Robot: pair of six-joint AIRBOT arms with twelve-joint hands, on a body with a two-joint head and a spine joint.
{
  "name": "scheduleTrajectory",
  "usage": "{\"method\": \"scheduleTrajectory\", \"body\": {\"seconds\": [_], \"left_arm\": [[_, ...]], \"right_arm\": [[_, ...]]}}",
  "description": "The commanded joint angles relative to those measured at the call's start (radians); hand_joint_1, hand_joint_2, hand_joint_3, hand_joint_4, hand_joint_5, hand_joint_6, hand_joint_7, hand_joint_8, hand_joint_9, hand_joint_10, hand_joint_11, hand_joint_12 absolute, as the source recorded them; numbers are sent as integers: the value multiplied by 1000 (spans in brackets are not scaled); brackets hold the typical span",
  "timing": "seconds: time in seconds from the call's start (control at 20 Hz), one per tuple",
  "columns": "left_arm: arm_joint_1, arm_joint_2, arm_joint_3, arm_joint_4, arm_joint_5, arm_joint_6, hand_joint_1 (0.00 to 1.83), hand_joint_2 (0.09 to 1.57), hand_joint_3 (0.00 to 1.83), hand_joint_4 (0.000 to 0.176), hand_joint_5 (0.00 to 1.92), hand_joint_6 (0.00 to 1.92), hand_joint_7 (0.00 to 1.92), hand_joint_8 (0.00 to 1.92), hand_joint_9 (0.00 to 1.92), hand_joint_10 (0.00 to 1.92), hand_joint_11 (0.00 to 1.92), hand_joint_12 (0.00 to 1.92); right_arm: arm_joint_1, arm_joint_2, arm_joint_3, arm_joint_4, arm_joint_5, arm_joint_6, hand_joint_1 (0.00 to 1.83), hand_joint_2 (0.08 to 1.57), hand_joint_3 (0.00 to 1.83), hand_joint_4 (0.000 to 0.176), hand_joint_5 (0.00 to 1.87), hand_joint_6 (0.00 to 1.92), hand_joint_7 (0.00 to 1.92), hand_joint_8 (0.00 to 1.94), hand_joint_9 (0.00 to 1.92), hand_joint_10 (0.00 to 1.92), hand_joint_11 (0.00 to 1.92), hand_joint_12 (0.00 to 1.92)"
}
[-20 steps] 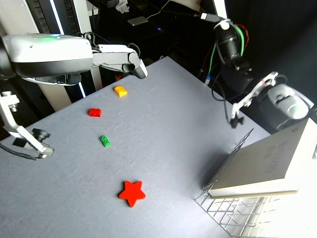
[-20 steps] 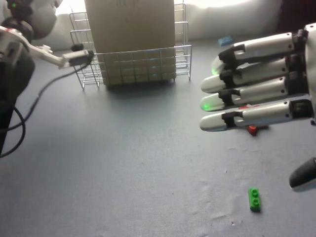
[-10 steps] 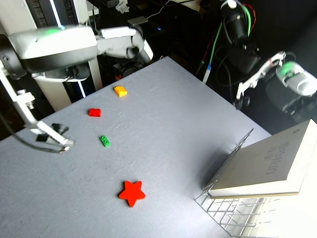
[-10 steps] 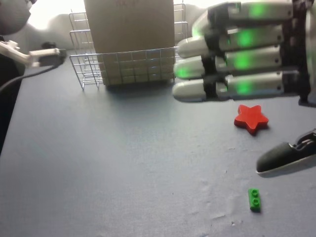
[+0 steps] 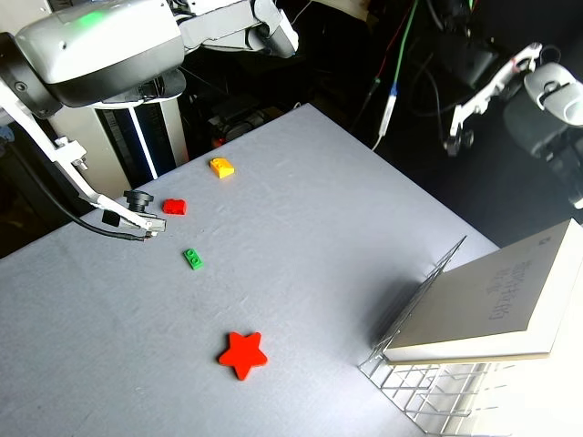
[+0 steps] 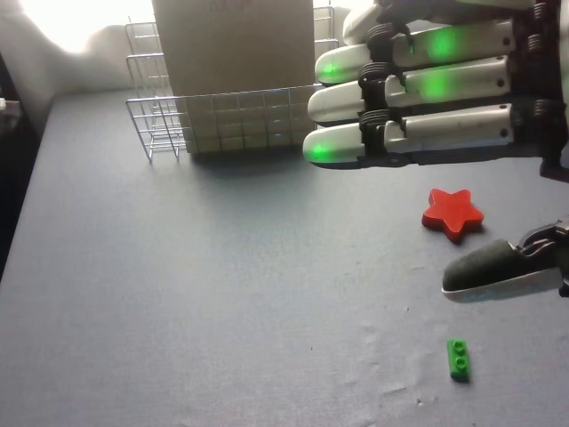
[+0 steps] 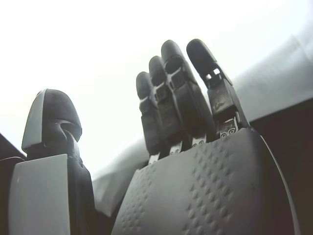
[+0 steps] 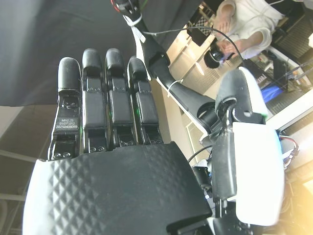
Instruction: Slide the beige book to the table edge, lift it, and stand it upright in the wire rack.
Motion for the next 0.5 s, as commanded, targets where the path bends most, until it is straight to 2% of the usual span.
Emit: {"method": "scheduleTrajectory", "body": {"seconds": [0.0,0.05,0.1,0.15,0.2,0.25,0.3,0.35,0.45], "left_arm": [[-15,26,-11,33,-116,-3,874,1130,2,0,764,48,738,33,734,42,229,1084],[-12,43,-25,59,-116,1,982,1176,3,4,815,976,844,93,810,132,234,1269],[-7,69,-46,93,-113,2,991,1223,1,15,768,1307,810,615,641,928,313,1454],[-2,93,-64,136,-98,2,1125,1208,0,27,791,1249,832,1142,669,1093,395,1575],[-1,114,-78,171,-81,2,1173,1192,0,0,779,1214,897,1215,733,1187,484,1623],[-1,130,-89,205,-61,2,1193,1201,1,0,707,1284,920,1234,768,1241,554,1640],[-1,152,-101,231,-43,2,1181,1232,1,0,646,1346,867,1345,755,1373,612,1696],[-2,172,-111,277,-35,2,1179,1219,0,0,715,1274,859,1359,749,1473,630,1760],[-9,204,-121,402,-34,9,1198,1183,0,0,790,1181,925,1273,775,1529,639,1814]], "right_arm": [[6,4,-6,94,79,-2,468,1133,6,0,551,20,549,10,545,25,34,1144],[6,5,-6,94,79,-3,562,1172,7,0,648,42,654,34,682,89,183,1333],[10,5,-6,94,78,-3,735,1141,1,0,784,11,773,8,574,657,301,1490],[10,5,-6,94,78,-3,802,1121,0,0,833,26,837,33,555,930,401,1540],[10,5,-6,94,78,-3,837,1100,0,0,893,58,923,87,569,1136,494,1604],[10,5,-6,94,77,-3,858,1084,2,0,843,310,839,505,594,1275,563,1661],[10,5,-7,94,77,-3,827,1091,2,0,664,909,743,1036,678,1416,651,1748],[10,5,-7,94,77,-3,842,1080,0,0,631,1291,733,1410,705,1628,712,1873],[10,5,-7,94,77,-3,866,1092,5,0,617,1634,726,1798,768,1893,892,1919]]}}
